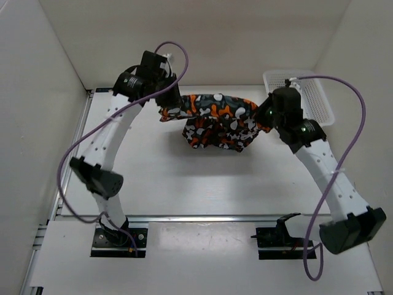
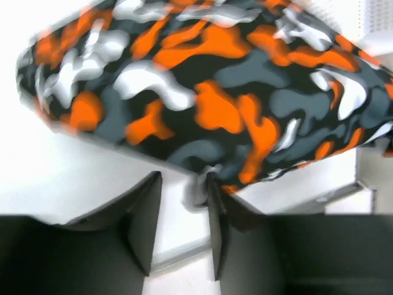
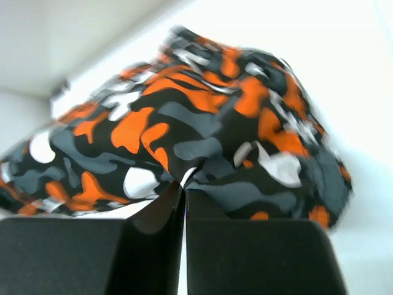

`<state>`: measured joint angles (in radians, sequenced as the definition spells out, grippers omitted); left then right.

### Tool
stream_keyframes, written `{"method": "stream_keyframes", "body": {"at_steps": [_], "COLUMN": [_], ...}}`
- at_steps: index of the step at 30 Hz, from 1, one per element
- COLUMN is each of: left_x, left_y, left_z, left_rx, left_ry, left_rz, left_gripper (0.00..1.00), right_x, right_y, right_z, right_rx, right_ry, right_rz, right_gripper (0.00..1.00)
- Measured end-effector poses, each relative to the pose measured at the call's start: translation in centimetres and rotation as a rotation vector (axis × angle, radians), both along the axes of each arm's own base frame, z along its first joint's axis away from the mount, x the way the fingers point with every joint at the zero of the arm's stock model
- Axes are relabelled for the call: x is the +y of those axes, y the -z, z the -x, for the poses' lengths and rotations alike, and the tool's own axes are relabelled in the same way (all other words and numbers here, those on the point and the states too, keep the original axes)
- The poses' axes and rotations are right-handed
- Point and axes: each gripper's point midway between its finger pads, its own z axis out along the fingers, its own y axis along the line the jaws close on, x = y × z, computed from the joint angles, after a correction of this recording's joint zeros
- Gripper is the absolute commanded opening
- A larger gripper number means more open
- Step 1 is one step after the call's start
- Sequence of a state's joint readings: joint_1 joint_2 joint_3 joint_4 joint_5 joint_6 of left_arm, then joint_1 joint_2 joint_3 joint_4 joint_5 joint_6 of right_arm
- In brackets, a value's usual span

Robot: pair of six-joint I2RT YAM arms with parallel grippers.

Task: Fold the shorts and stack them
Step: Flatten the shorts out

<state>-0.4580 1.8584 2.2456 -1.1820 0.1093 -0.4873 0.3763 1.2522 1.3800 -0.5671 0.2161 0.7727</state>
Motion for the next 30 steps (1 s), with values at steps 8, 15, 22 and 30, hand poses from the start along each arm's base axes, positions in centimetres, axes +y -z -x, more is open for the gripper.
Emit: {"method": "stream_keyframes", "body": {"at_steps": [8, 15, 22, 30], "left_x": [6.1, 9.3, 10.8, 9.1], "left_y": [10.7, 20.1, 23.1, 28.5], "left_z": [7.7, 11.6, 16.1, 13.5], "left_rx": [0.267, 0.514, 0.584, 0.697], "left_ry": [-0.073, -0.144, -0.269, -0.322], "left_rz": [-0.242, -0.391, -0.264, -0.166], "left_gripper": [0.84, 0.78, 1.00, 1.00], "right_x": [-1.0, -3.7, -6.5, -6.1], "right_y": [16.5, 22.5, 17.8, 23.2], "right_z": [8.5, 13.0, 13.3, 17.4], "right_rx": [0.389, 0.656, 0.462, 0.641], "right_ry": [-0.116, -0.085, 0.056, 0.086], "right_rz": [0.186, 0.232, 0.030, -0.141], "right_gripper": [0.93, 0.95, 0.93, 0.91]}}
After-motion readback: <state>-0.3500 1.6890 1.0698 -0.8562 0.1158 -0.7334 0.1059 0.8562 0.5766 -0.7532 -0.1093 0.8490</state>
